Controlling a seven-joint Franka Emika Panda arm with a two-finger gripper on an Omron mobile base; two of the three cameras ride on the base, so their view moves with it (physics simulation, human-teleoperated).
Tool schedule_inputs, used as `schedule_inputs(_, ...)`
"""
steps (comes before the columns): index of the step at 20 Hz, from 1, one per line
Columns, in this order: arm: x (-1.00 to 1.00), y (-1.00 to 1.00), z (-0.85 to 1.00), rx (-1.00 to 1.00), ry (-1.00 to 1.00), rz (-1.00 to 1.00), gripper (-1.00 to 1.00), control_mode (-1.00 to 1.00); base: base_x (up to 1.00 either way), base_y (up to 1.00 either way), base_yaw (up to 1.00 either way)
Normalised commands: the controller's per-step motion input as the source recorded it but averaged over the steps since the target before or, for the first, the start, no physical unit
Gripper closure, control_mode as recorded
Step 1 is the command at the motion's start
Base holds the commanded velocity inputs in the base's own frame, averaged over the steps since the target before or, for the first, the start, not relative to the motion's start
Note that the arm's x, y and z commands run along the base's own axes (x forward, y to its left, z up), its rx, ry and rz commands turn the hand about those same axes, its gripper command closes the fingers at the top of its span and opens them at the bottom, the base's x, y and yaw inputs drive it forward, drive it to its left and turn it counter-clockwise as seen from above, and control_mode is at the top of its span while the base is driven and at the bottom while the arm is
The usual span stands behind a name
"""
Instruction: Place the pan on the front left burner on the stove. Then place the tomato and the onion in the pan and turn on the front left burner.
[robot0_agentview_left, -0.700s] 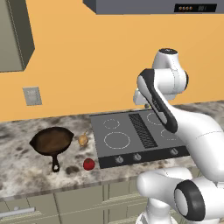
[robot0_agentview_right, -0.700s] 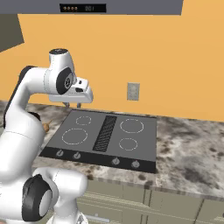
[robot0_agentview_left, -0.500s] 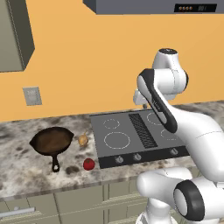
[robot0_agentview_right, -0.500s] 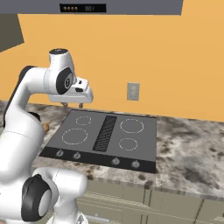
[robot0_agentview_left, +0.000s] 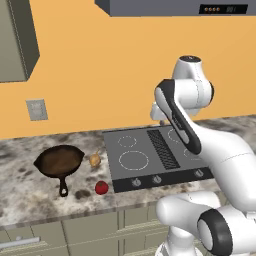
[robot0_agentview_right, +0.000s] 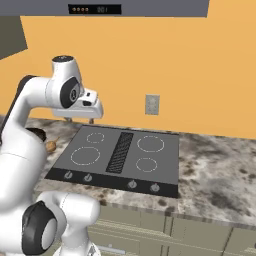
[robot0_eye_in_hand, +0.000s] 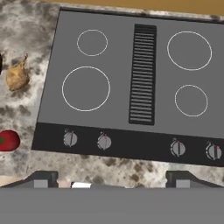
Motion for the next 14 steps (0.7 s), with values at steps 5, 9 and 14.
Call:
schedule_inputs(5, -0.05, 0.27, -0.06, 0.0, 0.0, 0.0, -1.0, -1.0, 0.0, 0.0, 0.0)
schedule_inputs(9, 0.0, 0.38, 0.0, 0.0, 0.0, 0.0, -1.0, -1.0, 0.0, 0.0, 0.0)
schedule_inputs(14, -0.1, 0.35, -0.01, 0.0, 0.0, 0.0, -1.0, -1.0, 0.0, 0.0, 0.0)
